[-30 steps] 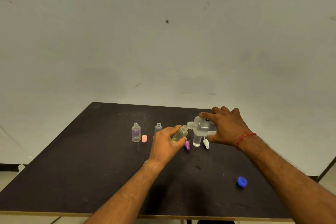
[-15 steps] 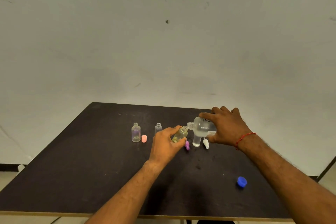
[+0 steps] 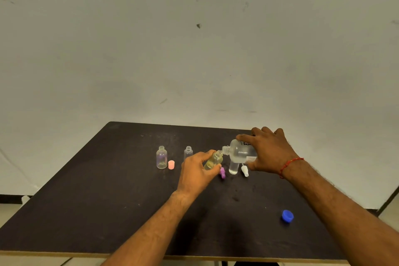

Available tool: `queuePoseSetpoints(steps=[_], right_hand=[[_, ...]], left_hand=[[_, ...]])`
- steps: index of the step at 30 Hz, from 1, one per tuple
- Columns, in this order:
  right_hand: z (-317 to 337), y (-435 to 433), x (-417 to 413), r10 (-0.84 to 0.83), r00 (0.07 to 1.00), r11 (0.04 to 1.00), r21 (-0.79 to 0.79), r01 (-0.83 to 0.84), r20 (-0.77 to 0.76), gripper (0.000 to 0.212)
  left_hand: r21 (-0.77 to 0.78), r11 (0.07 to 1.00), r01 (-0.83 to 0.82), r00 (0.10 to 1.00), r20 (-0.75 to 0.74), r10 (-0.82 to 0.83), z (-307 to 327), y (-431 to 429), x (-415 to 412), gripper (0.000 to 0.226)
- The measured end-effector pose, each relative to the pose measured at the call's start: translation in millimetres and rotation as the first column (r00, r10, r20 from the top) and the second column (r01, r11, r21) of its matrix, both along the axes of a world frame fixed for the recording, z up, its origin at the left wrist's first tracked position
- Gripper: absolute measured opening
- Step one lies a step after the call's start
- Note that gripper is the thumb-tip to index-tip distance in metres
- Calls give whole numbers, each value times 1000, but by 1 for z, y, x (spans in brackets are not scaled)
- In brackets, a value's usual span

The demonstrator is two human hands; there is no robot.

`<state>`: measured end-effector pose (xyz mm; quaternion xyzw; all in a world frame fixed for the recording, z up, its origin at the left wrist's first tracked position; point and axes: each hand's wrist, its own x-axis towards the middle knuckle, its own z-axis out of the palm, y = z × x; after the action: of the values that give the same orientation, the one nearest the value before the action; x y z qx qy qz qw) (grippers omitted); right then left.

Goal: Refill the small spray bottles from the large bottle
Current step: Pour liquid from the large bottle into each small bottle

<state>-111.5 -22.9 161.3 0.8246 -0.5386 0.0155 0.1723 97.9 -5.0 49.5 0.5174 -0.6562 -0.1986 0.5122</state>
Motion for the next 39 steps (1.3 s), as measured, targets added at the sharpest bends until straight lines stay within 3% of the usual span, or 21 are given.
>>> queuePoseSetpoints(steps=[11,39], right_hand=[[0,1,0,2,1000,1000,1,-2,-10,79],[-1,-3,-3,-6,1000,1000,-4,6,-14,80]], left_hand=[[10,1000,-2,1000,5,2,-1,0,0,38],[1,1000,16,1000,13,-16,1,-1,-3,28]])
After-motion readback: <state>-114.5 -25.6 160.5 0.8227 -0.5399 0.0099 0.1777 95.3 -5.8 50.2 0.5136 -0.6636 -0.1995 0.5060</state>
